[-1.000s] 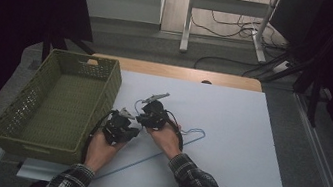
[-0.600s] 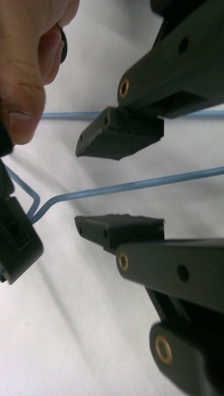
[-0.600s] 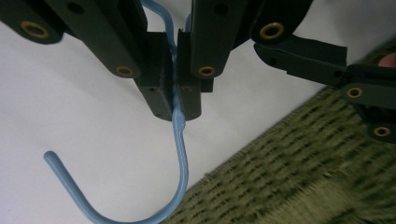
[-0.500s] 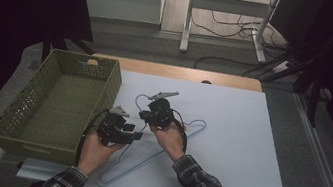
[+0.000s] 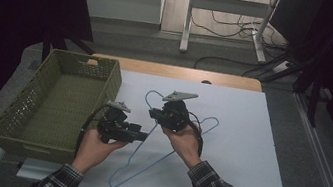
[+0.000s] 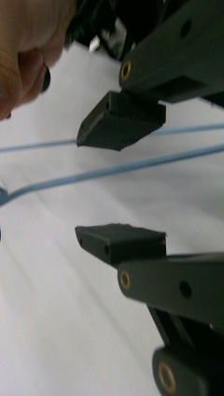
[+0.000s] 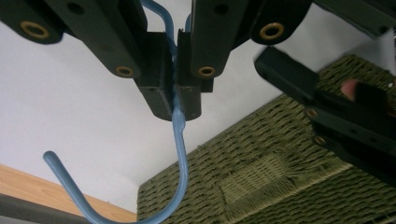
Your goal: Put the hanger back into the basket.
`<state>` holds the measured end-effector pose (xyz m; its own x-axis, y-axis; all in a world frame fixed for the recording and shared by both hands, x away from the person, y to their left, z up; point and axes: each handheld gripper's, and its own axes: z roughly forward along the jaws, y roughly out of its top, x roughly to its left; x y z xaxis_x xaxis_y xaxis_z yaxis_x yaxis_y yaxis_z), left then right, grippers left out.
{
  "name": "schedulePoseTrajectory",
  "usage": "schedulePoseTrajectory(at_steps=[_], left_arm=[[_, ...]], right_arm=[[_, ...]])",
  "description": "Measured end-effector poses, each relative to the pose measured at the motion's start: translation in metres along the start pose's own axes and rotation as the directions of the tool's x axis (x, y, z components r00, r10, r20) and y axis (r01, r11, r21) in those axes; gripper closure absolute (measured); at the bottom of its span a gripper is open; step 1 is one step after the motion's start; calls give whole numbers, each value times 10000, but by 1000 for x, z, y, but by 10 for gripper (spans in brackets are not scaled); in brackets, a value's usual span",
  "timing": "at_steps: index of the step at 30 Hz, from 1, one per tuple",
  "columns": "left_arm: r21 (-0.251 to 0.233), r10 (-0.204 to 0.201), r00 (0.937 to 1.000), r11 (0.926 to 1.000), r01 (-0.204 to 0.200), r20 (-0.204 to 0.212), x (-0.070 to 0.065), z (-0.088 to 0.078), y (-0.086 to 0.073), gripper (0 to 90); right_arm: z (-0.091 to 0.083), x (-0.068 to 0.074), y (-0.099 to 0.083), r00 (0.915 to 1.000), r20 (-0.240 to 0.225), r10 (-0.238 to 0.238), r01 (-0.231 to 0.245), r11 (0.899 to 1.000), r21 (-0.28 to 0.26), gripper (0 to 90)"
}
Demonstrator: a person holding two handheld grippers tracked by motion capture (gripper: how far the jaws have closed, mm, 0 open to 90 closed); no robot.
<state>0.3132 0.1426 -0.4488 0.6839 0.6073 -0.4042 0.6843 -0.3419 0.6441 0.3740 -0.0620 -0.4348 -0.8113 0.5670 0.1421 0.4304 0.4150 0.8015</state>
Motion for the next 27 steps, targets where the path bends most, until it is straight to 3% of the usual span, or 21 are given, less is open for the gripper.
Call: schedulePoseTrajectory(at_steps=[8,12,17,19,22,27], left_arm=[[470,40,9996,9989,-53,286,-2,7,7,680],[797,-225,9995,9966,205,243,2,10,8,740],[1072,-688,9963,9922,630,516,9,12,7,828],[1066,-777,9966,9915,745,264,10,11,6,870],[922,-965,9946,9914,927,373,11,7,6,875],[660,-1010,9947,9928,997,171,9,-2,12,877]], right_arm=[[-1,8,-7,9995,-216,-250,248,9996,-105,855],[3,11,-8,9987,-438,-271,265,9995,-142,856],[5,16,-8,9974,-590,-409,395,9989,-248,855],[6,17,-7,9969,-631,-470,450,9984,-335,854],[6,17,-5,9963,-660,-549,524,9978,-400,853],[1,15,5,9954,-804,-523,480,9974,-543,817]])
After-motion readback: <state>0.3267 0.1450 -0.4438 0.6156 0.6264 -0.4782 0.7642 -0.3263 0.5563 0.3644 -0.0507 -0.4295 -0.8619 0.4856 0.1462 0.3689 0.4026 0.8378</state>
